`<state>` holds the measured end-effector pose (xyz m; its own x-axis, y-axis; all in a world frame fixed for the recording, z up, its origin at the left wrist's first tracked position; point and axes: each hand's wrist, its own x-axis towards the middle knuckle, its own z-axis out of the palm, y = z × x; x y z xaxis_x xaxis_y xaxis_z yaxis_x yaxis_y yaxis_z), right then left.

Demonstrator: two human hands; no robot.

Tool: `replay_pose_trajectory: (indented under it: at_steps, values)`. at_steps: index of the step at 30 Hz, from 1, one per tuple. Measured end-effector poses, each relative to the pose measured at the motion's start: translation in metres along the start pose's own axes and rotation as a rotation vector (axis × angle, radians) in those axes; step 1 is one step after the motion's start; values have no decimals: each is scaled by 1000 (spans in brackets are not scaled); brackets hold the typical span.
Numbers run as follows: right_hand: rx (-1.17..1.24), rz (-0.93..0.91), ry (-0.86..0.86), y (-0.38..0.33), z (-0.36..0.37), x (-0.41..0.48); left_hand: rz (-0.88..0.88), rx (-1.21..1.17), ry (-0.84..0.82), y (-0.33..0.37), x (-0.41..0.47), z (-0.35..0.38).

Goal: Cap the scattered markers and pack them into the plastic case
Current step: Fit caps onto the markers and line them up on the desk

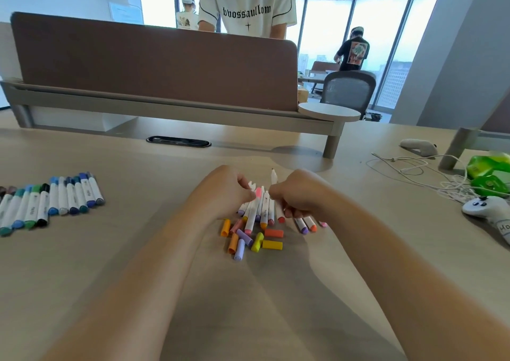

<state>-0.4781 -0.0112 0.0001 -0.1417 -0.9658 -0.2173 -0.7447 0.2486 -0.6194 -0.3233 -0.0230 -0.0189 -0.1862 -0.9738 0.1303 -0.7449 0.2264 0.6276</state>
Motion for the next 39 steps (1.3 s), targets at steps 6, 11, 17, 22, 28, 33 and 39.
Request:
replay_pose_trajectory:
  at_steps: [6,11,17,22,28,33,39]
  values:
    - [1,-36,8,-1,5,2,65,118,-105,5,-5,1]
    - [-43,-36,86,4,-2,1,143,159,-219,12,-7,17]
    - [-37,-20,115,13,-8,3,199,206,-268,15,-8,22]
    - [11,1,130,22,-11,5,213,215,-268,15,-6,25]
    - [64,15,156,25,-12,10,220,278,-282,15,-5,30]
    - [48,16,169,25,-9,13,211,286,-291,15,-4,33]
    - [98,19,199,26,-12,15,198,302,-325,14,-4,35]
